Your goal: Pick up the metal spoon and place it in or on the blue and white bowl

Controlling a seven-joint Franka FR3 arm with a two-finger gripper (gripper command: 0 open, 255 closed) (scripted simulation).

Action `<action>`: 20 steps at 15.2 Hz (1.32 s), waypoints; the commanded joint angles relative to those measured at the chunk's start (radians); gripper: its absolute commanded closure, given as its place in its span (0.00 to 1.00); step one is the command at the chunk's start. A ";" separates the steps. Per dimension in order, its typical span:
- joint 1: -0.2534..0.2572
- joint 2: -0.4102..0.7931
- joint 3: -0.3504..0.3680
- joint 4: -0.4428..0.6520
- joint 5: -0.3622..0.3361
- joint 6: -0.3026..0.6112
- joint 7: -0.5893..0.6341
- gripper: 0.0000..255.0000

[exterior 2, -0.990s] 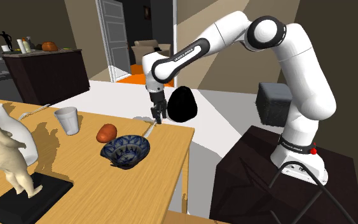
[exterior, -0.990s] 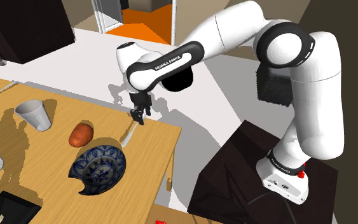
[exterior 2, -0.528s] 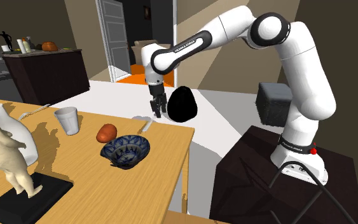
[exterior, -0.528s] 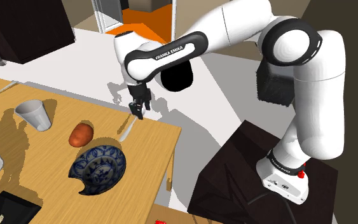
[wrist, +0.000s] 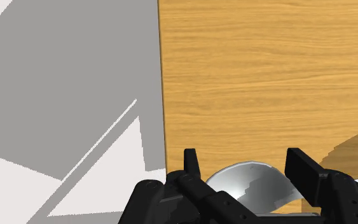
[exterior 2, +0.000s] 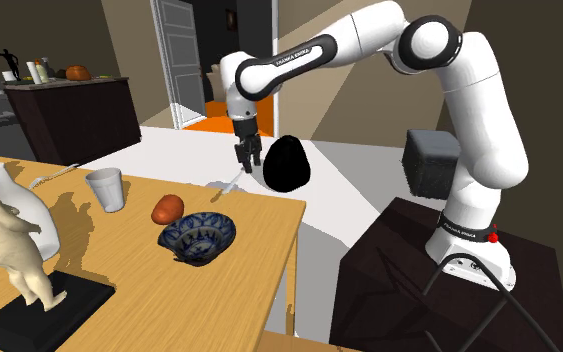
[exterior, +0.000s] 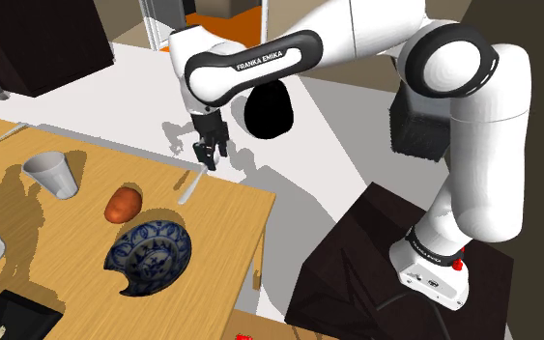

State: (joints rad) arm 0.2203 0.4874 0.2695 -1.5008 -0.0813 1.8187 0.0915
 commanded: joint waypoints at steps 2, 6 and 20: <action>0.001 -0.012 0.002 0.021 0.003 -0.033 0.001 1.00; 0.017 -0.016 0.009 0.054 0.005 -0.070 0.021 1.00; 0.267 0.155 0.069 0.328 -0.029 -0.166 0.296 1.00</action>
State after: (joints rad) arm 0.4698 0.6321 0.3354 -1.1923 -0.1085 1.6612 0.3692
